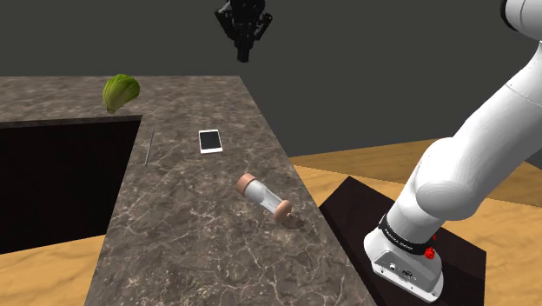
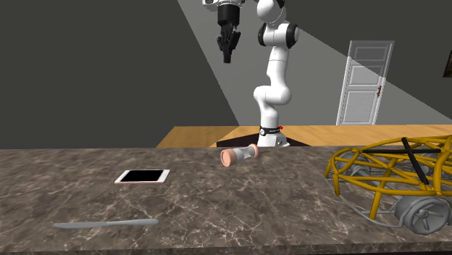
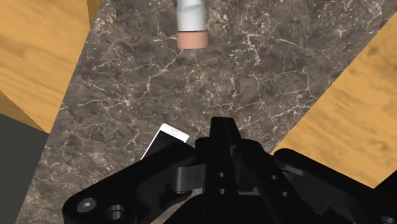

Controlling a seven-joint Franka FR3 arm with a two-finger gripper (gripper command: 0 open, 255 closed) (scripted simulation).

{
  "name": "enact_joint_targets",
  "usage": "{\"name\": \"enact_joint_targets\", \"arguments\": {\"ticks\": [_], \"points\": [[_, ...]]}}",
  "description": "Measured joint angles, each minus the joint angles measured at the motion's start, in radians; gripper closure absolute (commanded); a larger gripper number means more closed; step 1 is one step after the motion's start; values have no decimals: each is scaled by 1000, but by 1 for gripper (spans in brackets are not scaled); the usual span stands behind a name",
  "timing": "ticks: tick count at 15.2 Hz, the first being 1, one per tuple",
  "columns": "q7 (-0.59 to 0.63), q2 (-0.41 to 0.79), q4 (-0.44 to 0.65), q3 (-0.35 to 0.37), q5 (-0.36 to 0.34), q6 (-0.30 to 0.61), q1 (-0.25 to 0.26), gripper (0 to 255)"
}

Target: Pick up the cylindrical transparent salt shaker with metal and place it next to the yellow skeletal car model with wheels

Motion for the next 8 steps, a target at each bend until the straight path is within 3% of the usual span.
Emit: {"name": "enact_joint_targets", "arguments": {"ticks": [2,8], "points": [[-1,-17,-36,0,3,21,1,0],[-10,-135,-320,7,12,214,17,0]]}}
